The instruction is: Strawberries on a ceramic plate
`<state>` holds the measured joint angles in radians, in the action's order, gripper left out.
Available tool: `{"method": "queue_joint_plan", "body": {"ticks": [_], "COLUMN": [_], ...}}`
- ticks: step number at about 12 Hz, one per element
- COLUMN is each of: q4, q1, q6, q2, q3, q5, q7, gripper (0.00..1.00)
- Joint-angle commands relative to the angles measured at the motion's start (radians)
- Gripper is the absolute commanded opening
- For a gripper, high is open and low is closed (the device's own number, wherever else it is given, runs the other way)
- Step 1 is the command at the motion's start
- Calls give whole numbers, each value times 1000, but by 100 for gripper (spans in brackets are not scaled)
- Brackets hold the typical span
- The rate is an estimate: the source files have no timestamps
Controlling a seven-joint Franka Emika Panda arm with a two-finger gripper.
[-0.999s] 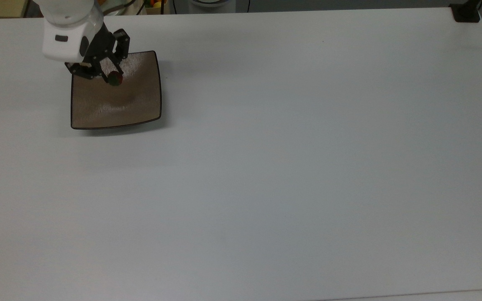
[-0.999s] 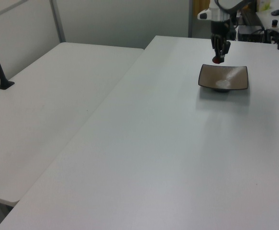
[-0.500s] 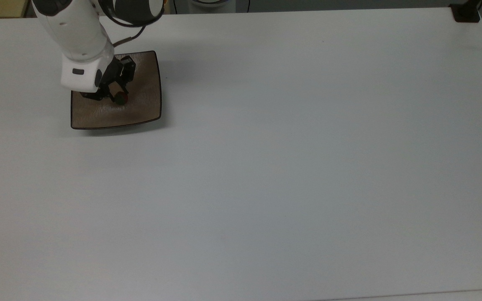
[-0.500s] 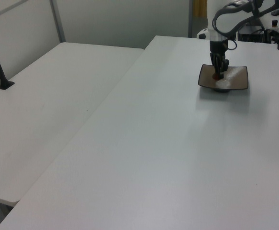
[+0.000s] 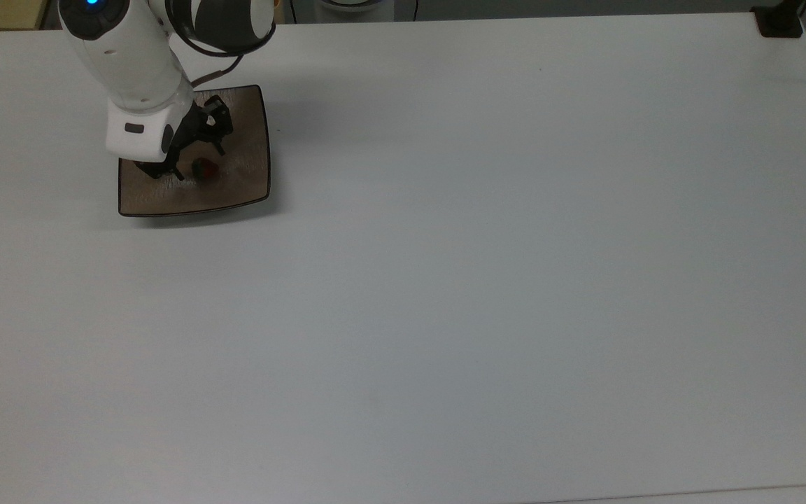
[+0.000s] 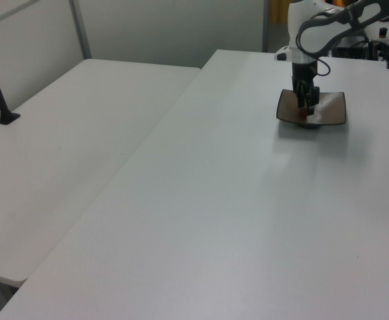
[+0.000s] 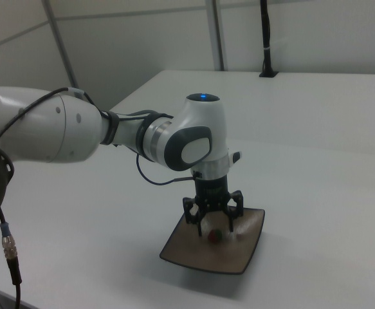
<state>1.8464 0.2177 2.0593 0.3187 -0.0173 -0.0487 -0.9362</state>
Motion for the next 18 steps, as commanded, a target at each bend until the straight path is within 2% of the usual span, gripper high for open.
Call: {"method": "queue_joint_plan", "body": {"ticks": [1,4,7,9,12,15,17,18], "q4": [-57,-163,-174,-174,-194,-187,-167,-153], "q1": [-21,-53,-89,-141,-256,-372,-400,-403], "q6": [-171,-335,-350,-408,-464,-405,-308,-282], "q2": [-96,-137,-242,-309,-360,-349,-334,-334], "q3": [-1,-3,-3,-4,-6,-6,-18,-29], "q5": [-7,1,10,26,26,27,44,79], "q7": [123,258,445,561,833,879,879,879], "gripper": [100,100,100,100,100,100,100,100]}}
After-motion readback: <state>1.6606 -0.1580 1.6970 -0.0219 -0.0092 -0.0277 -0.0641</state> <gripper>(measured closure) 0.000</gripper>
